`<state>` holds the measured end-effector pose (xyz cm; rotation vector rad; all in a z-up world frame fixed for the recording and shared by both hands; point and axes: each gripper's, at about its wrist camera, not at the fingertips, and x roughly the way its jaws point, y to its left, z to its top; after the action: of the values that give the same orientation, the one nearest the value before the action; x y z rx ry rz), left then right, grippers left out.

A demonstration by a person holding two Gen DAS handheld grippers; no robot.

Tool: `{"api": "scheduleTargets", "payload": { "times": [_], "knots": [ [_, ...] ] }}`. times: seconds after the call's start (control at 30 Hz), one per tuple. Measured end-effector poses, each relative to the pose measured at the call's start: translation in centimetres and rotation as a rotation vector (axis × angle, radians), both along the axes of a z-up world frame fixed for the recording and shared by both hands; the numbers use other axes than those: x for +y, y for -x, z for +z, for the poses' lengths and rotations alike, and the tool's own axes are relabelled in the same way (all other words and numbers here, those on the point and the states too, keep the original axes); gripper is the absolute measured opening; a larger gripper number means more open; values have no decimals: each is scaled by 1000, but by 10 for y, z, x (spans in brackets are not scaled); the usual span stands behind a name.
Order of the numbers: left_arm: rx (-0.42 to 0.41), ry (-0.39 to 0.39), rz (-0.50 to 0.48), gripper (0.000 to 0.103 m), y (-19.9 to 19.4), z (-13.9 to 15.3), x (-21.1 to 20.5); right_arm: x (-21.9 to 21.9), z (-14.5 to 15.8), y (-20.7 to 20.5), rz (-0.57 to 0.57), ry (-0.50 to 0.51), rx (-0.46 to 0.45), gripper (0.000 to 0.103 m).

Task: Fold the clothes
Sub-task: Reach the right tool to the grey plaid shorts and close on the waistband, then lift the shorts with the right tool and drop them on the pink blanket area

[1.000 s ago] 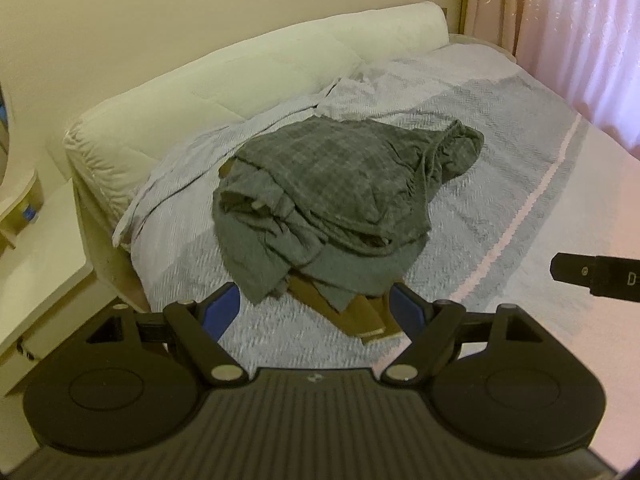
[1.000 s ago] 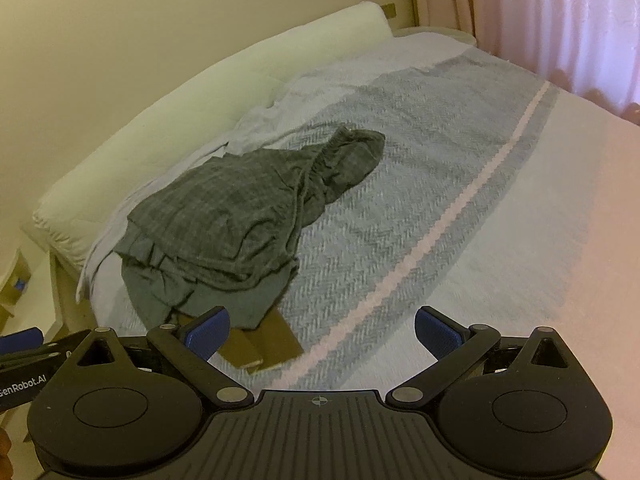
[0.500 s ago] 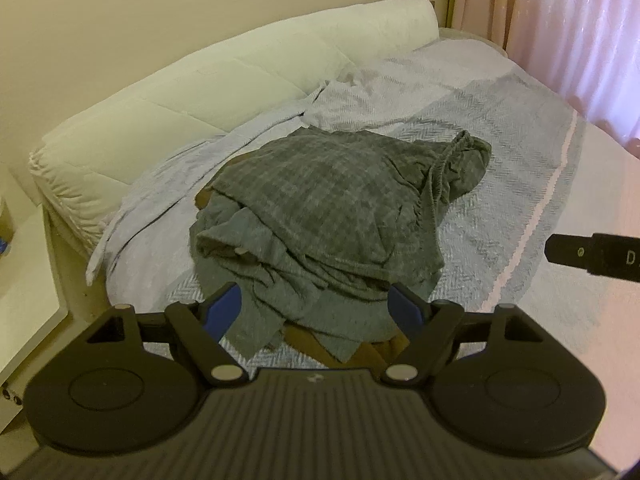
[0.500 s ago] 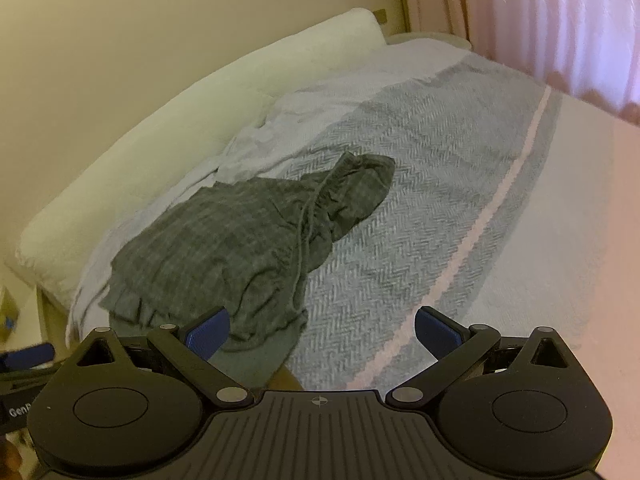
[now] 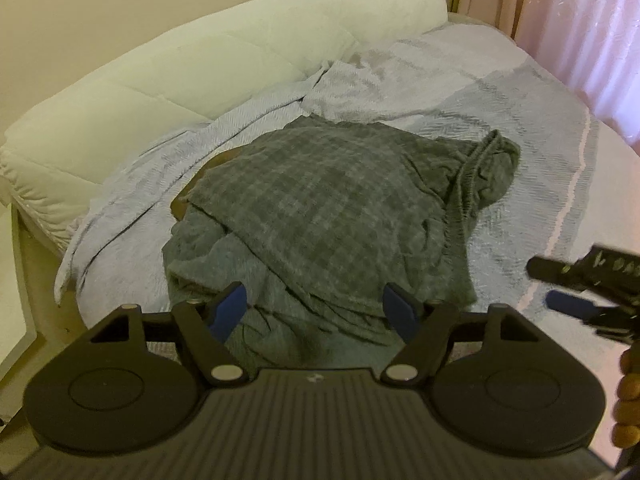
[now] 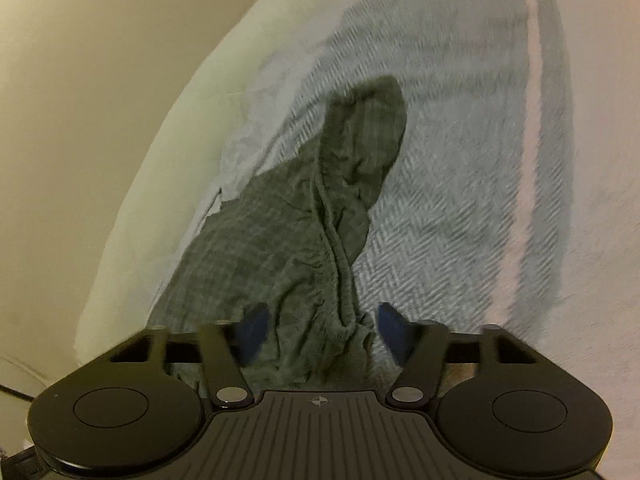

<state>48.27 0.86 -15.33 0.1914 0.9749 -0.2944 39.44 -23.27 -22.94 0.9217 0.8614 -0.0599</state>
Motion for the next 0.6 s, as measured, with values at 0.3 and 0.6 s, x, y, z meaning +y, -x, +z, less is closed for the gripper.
{"api": "scheduleTargets", "payload": {
  "times": [0.3, 0.6],
  "knots": [
    [40, -6, -25, 70, -29, -26, -4, 9, -61, -35, 5, -45, 74, 51],
    [38, -7, -29, 70, -40, -24, -5, 17, -69, -45, 41, -33, 60, 11]
  ]
}}
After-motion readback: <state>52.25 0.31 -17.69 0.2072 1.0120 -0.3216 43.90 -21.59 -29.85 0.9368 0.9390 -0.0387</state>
